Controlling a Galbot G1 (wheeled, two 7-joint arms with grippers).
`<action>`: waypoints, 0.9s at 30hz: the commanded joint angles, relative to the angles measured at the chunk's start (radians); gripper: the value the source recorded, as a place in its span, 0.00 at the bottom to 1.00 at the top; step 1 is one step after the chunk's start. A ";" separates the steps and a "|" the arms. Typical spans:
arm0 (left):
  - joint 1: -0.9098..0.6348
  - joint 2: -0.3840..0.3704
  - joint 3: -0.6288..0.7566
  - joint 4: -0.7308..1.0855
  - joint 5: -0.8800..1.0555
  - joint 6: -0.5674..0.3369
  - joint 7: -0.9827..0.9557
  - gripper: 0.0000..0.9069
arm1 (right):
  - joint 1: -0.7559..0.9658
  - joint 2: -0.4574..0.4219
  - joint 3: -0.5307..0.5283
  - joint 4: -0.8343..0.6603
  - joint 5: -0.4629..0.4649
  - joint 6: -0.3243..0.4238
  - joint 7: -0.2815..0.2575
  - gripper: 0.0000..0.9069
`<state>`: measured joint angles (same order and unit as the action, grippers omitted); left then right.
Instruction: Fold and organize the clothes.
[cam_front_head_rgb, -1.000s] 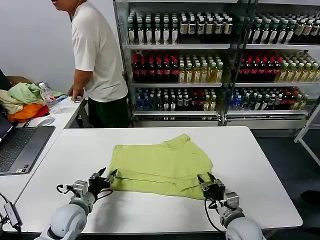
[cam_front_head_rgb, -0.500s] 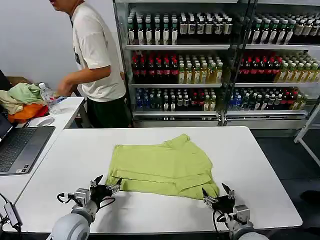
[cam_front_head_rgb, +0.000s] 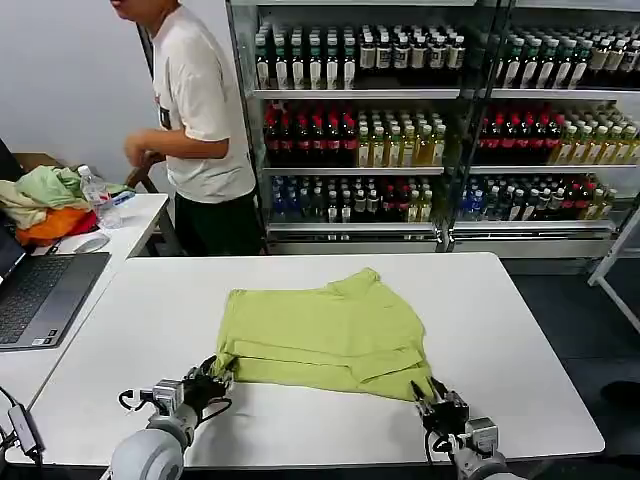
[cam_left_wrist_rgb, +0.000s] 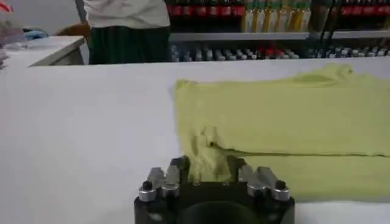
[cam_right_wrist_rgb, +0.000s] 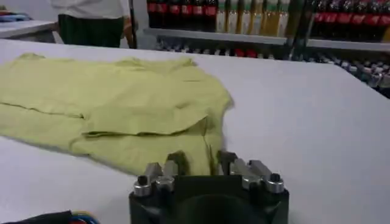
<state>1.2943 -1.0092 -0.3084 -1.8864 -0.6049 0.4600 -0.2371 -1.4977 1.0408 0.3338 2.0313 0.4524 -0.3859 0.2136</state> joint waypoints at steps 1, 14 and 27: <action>0.003 -0.004 0.005 0.009 -0.004 0.007 0.004 0.04 | -0.024 -0.001 0.006 0.030 0.007 -0.003 -0.003 0.00; 0.204 0.023 -0.079 -0.179 0.019 0.020 0.023 0.04 | -0.216 -0.041 0.093 0.150 -0.028 0.013 -0.028 0.00; 0.415 0.027 -0.190 -0.295 0.050 -0.016 0.024 0.04 | -0.283 -0.025 0.077 0.204 -0.110 0.019 -0.029 0.00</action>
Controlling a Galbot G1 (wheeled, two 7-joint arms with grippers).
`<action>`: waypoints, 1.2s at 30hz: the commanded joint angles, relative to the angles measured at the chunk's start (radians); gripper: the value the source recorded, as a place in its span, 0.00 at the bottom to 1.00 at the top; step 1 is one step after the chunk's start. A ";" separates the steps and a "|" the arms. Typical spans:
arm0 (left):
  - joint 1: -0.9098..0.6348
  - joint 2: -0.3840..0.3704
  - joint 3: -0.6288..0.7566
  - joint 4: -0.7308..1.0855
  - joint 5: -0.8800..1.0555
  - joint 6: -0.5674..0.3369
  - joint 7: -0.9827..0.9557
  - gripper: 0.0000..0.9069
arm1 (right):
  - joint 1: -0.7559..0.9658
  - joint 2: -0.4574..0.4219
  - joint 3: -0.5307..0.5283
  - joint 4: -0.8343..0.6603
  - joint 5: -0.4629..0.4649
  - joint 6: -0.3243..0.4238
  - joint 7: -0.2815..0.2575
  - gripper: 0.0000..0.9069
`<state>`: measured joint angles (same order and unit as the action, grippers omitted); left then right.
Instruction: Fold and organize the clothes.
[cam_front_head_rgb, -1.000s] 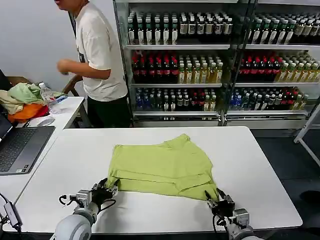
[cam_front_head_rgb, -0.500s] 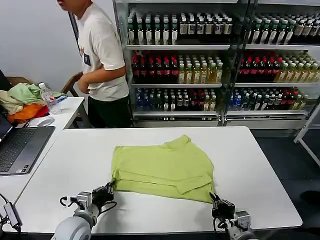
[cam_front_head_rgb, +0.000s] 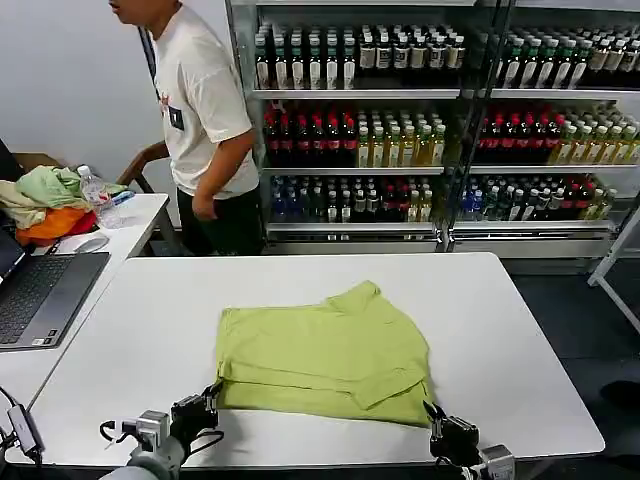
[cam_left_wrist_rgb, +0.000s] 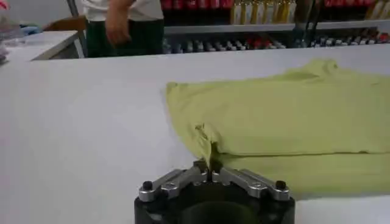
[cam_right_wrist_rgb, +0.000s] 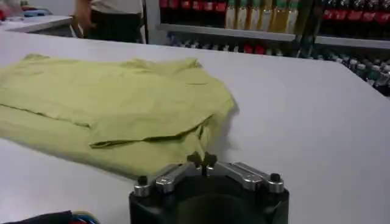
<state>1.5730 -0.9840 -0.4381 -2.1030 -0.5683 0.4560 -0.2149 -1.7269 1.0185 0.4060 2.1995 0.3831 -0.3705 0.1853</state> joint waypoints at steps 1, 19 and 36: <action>0.146 0.001 -0.063 -0.079 0.017 -0.013 0.002 0.04 | -0.057 0.000 0.001 0.035 -0.045 0.005 0.000 0.00; 0.122 0.005 -0.070 -0.076 0.046 -0.001 0.011 1.00 | -0.085 0.001 0.025 0.094 -0.048 0.000 0.004 1.00; -0.096 0.094 -0.096 -0.060 -0.106 -0.009 0.046 1.00 | 0.556 -0.053 -0.079 -0.138 0.206 -0.171 0.026 1.00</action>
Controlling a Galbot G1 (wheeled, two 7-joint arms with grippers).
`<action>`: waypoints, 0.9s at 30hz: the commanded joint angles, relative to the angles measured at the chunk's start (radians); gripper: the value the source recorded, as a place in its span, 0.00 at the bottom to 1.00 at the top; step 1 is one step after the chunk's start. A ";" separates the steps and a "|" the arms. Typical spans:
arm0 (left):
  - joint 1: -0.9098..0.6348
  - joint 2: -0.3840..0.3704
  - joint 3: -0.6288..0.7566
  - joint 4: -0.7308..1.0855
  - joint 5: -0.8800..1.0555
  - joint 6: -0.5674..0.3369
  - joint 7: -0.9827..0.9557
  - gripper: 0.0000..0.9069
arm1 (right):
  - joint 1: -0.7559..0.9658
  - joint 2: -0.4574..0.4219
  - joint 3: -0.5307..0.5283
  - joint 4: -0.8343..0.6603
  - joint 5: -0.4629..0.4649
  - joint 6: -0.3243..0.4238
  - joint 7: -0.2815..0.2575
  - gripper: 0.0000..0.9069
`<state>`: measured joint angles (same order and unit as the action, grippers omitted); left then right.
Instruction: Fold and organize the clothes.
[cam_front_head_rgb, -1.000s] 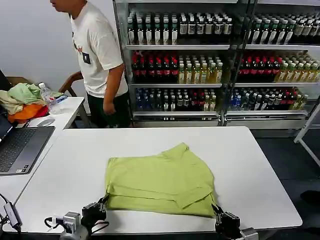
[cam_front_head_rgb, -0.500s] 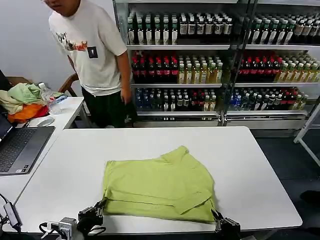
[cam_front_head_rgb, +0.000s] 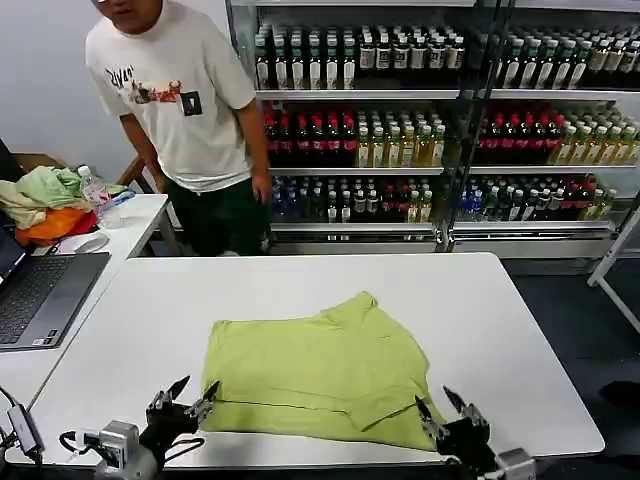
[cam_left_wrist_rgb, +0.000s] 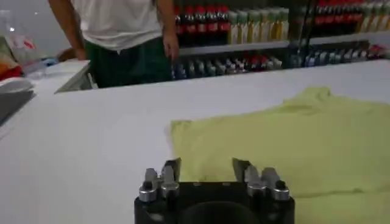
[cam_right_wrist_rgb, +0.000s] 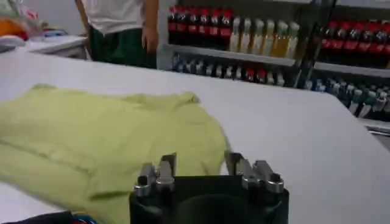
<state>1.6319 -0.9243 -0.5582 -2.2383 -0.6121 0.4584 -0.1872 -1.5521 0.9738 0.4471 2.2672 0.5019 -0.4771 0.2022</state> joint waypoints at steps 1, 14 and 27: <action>-0.173 0.036 0.038 0.100 -0.063 -0.011 0.018 1.00 | 0.421 0.001 -0.145 -0.241 0.082 -0.064 0.006 1.00; -0.549 0.044 0.272 0.470 -0.087 -0.013 0.052 1.00 | 0.799 0.207 -0.336 -0.634 0.045 -0.077 0.002 1.00; -0.667 0.042 0.319 0.650 -0.094 -0.034 0.103 1.00 | 0.916 0.353 -0.420 -0.896 -0.048 -0.066 -0.023 1.00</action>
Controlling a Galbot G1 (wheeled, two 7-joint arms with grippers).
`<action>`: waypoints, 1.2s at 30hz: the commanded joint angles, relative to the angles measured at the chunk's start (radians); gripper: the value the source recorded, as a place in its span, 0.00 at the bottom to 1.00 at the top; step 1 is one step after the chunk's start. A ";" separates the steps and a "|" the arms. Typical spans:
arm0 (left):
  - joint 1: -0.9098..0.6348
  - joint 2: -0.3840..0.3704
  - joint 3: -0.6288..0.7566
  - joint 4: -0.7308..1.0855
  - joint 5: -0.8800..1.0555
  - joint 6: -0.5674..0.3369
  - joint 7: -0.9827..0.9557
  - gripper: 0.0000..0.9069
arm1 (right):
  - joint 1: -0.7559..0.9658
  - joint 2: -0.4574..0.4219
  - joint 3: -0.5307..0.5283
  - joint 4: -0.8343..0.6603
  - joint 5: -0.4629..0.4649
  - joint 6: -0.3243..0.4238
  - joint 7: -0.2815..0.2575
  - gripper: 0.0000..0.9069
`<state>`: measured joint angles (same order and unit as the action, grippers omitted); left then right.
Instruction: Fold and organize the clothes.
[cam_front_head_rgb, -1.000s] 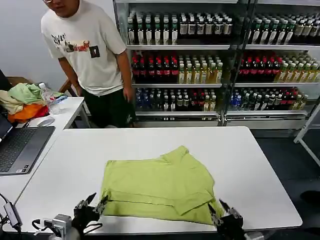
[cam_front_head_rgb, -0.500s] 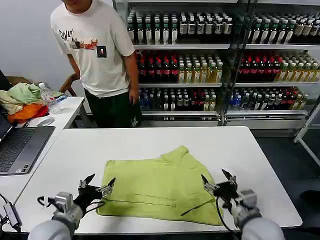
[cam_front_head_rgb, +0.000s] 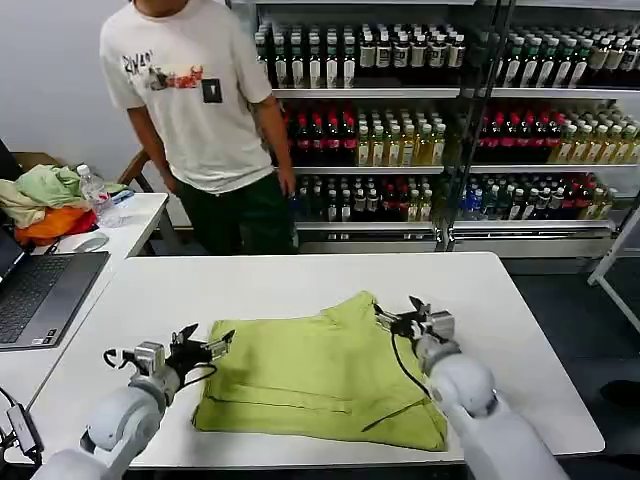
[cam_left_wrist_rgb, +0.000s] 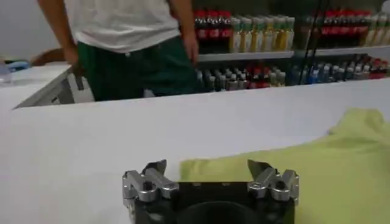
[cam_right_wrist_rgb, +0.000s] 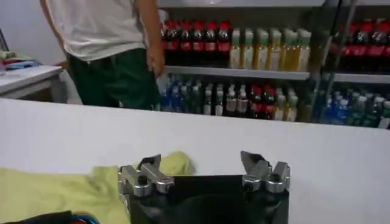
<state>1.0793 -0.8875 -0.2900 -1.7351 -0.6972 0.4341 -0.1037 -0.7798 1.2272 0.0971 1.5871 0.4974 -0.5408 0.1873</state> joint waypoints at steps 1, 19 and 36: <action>-0.117 0.005 0.052 0.153 -0.009 -0.010 0.022 1.00 | 0.144 0.104 -0.071 -0.226 -0.047 0.000 -0.008 1.00; -0.158 -0.014 0.097 0.210 0.007 -0.028 0.041 1.00 | 0.146 0.133 -0.068 -0.311 -0.065 0.019 -0.021 1.00; -0.139 -0.022 0.102 0.206 0.004 -0.029 0.066 0.06 | 0.136 0.136 -0.060 -0.309 -0.035 0.016 -0.022 0.00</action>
<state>0.9438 -0.9098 -0.1914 -1.5386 -0.6896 0.4050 -0.0468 -0.6459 1.3585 0.0395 1.2893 0.4587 -0.5199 0.1668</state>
